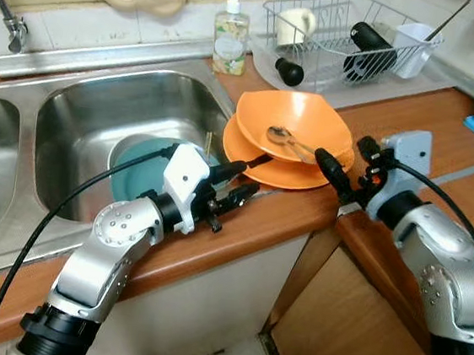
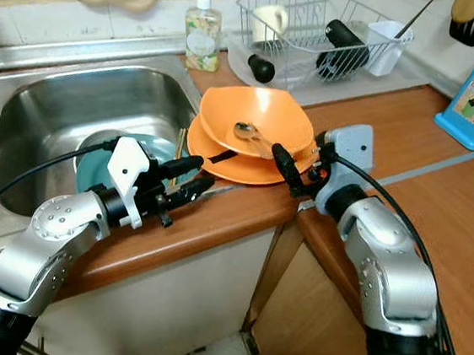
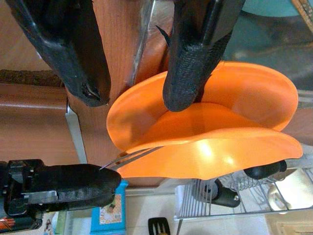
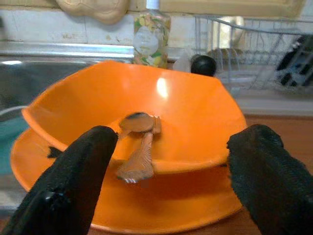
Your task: Kitchen organization
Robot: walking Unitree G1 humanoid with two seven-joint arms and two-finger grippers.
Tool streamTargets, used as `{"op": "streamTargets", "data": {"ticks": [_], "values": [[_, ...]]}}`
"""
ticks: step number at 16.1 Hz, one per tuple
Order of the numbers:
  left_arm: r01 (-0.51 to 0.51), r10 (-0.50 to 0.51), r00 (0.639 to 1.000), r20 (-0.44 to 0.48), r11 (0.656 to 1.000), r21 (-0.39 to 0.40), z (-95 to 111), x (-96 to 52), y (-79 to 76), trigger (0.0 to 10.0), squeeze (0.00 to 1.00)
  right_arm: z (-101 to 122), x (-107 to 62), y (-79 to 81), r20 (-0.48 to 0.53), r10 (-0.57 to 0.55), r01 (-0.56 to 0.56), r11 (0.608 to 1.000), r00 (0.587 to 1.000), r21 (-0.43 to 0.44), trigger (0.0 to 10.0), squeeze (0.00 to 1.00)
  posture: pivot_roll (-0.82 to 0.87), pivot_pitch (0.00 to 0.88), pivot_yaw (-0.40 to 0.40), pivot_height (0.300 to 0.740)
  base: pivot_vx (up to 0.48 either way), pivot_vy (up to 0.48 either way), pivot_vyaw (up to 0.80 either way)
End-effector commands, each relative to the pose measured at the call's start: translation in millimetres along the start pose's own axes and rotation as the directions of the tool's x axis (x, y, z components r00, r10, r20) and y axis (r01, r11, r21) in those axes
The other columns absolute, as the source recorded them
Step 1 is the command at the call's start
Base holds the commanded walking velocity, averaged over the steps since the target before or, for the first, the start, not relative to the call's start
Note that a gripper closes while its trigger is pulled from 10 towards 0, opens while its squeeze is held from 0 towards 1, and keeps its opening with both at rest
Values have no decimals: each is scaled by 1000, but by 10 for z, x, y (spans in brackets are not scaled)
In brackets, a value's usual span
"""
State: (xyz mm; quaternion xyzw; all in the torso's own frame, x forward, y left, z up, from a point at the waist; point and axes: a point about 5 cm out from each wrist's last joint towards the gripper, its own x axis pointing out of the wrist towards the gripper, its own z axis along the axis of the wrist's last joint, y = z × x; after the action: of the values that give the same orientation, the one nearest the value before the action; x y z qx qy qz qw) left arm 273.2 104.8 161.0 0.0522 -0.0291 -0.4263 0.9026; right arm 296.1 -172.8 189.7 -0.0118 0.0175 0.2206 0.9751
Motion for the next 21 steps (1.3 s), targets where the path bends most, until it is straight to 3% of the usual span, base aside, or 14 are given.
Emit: {"op": "streamTargets", "data": {"ticks": [1, 21], "values": [[9, -9, 1000, 1, 1000, 19, 28, -5, -22, 10000, 0, 42, 17, -3, 22, 17, -17, 1000, 1000, 1, 78, 0, -139, 0, 7, 740, 0, 0, 0], [14, -15, 1000, 7, 999, 32, 64, 42, -47, 10000, 0, -53, 144, 25, -13, 77, -77, 996, 997, 51, 0, 0, -138, 0, 15, 740, 0, 0, 0]]}}
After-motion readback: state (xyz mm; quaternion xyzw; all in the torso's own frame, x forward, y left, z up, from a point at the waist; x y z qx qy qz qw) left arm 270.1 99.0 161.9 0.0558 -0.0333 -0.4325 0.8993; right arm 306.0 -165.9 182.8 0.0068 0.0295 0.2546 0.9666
